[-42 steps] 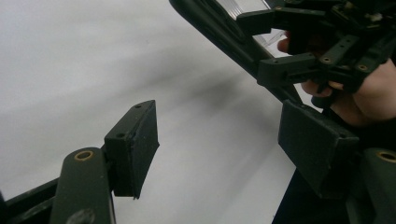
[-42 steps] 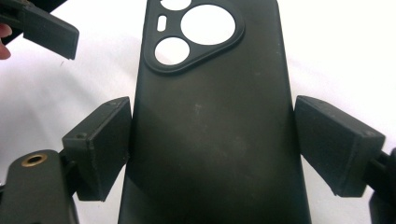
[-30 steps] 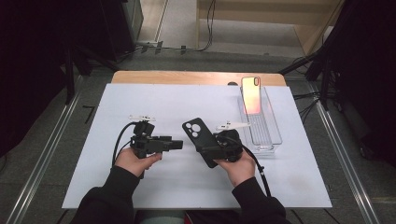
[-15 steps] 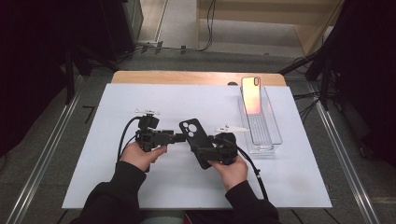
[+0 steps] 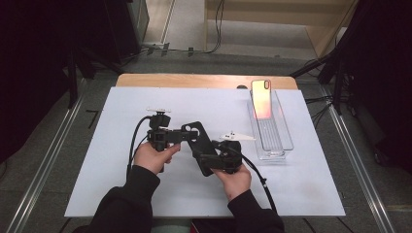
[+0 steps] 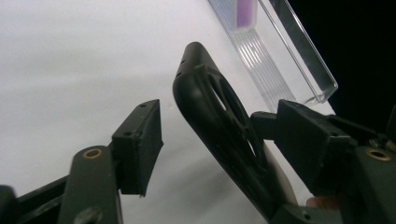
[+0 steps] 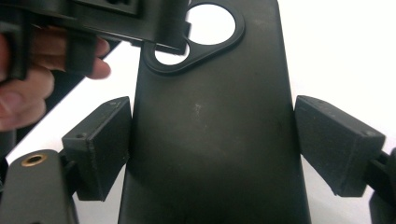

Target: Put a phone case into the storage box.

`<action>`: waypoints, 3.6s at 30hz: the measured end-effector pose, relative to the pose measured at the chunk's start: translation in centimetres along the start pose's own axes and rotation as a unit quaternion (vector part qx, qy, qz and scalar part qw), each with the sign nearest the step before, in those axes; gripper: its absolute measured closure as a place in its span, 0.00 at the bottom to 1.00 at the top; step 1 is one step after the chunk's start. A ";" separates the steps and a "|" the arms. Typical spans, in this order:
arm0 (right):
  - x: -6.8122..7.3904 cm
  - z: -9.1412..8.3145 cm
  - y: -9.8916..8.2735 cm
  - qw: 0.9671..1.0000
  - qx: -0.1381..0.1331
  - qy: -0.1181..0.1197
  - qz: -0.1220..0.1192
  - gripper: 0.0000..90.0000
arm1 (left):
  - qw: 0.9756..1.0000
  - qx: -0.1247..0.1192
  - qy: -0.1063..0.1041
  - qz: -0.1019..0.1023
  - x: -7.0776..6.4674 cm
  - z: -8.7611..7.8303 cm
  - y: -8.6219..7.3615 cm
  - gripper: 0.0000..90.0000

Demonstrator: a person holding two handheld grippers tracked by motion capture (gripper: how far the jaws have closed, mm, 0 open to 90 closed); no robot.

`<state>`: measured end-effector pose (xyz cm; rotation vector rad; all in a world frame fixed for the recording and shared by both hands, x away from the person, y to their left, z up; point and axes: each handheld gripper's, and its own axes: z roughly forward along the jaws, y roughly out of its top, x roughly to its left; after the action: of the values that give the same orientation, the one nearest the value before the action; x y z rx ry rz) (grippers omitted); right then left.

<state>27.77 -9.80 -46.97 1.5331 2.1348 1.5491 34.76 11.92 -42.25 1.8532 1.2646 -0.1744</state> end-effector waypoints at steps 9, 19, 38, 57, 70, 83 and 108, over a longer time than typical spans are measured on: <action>0.7 0.3 -0.4 0.999 -0.029 0.014 0.002 0.14 | 0.999 -0.011 -0.016 -0.029 0.1 0.1 0.2 0.63; 1.2 1.2 -0.9 0.998 -0.043 0.030 -0.018 0.14 | 0.997 -0.024 -0.047 -0.062 0.1 -0.4 0.2 0.91; 0.9 1.0 0.0 0.997 -0.032 0.039 -0.059 0.00 | 0.993 -0.040 -0.075 -0.084 0.1 -1.1 0.1 0.95; -0.8 -0.7 1.2 0.992 0.048 0.054 -0.101 0.00 | 0.995 -0.093 -0.026 0.021 -1.1 -1.5 -0.5 0.94; -1.6 -2.2 1.3 0.987 0.048 0.048 -0.143 0.00 | 0.984 -0.143 -0.015 0.105 -2.0 -0.9 -1.8 0.94; -1.3 -3.0 1.7 0.986 0.022 0.038 -0.161 0.00 | 0.972 -0.186 -0.031 0.139 -2.3 -1.4 -2.4 0.94; 0.3 -2.9 2.9 0.988 0.012 0.023 -0.153 0.00 | 0.980 -0.136 -0.062 0.130 -4.9 0.2 -3.4 0.94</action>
<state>27.85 -11.58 -43.23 1.1183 2.2897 1.4691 29.71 8.74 -41.66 1.7207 0.9015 0.0259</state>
